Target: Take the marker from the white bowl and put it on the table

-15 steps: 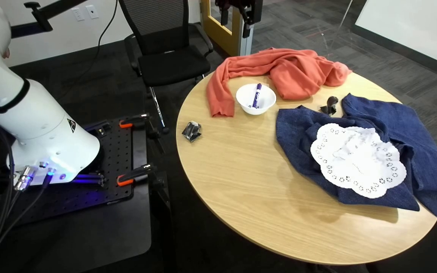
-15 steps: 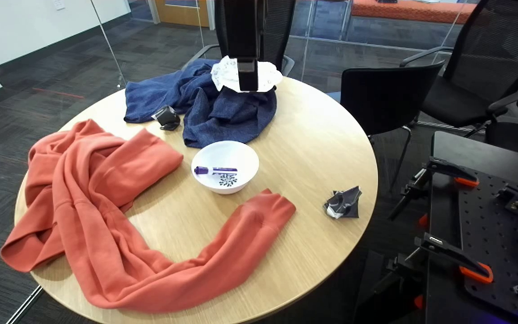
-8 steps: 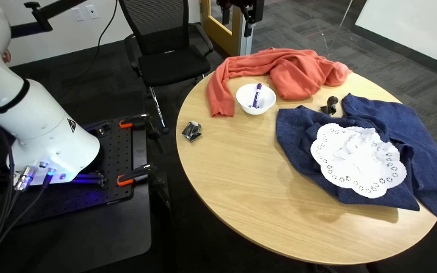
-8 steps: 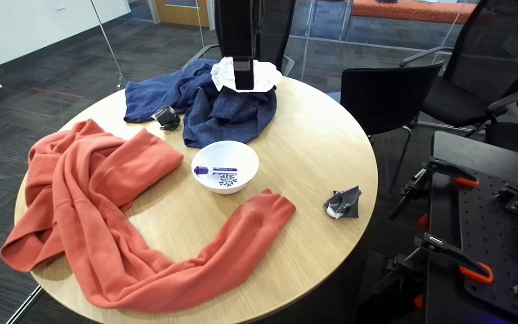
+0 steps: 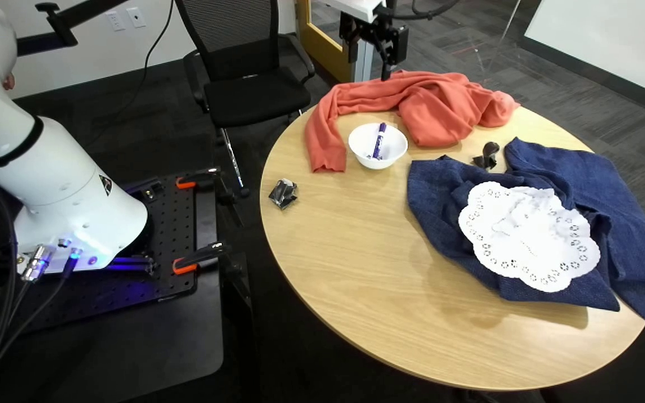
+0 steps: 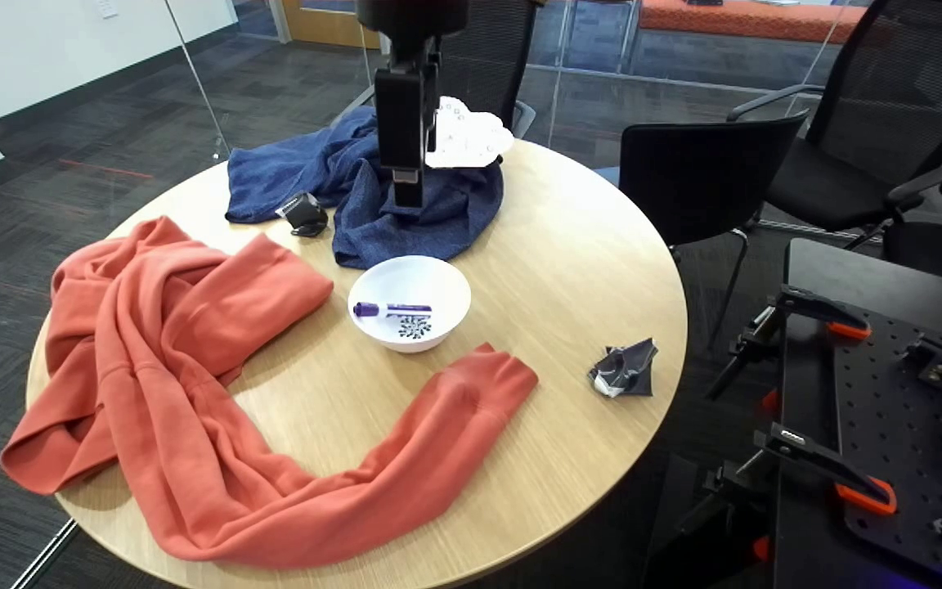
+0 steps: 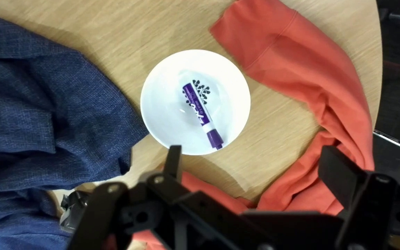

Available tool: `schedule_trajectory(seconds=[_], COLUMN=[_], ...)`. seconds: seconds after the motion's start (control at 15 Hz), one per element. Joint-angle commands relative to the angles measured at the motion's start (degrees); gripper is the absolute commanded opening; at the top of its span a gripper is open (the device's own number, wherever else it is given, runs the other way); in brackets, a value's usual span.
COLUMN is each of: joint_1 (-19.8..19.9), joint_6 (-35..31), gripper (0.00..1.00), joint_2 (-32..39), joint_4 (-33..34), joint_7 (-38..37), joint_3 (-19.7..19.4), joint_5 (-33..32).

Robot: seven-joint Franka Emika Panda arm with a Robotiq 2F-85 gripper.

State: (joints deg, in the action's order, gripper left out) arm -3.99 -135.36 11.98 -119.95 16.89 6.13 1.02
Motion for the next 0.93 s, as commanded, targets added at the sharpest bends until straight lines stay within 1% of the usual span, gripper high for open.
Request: schedule_trajectory(seconds=[0.0, 0.33, 0.6, 0.87], joint_1=[1.5, 2.8, 2.2, 1.6], joint_6=[-4.6, -9.0, -15.6, -19.2], gripper=[1.0, 1.0, 1.0, 1.0], joint_2=[4.2, 9.5, 13.4, 16.5], joint_4=[0.3, 0.3, 0.5, 1.2], joint_7=[4.3, 6.6, 4.0, 2.3], joint_3=[-0.1, 0.5, 0.1, -0.3], joint_5=[-0.6, -1.1, -2.4, -4.3])
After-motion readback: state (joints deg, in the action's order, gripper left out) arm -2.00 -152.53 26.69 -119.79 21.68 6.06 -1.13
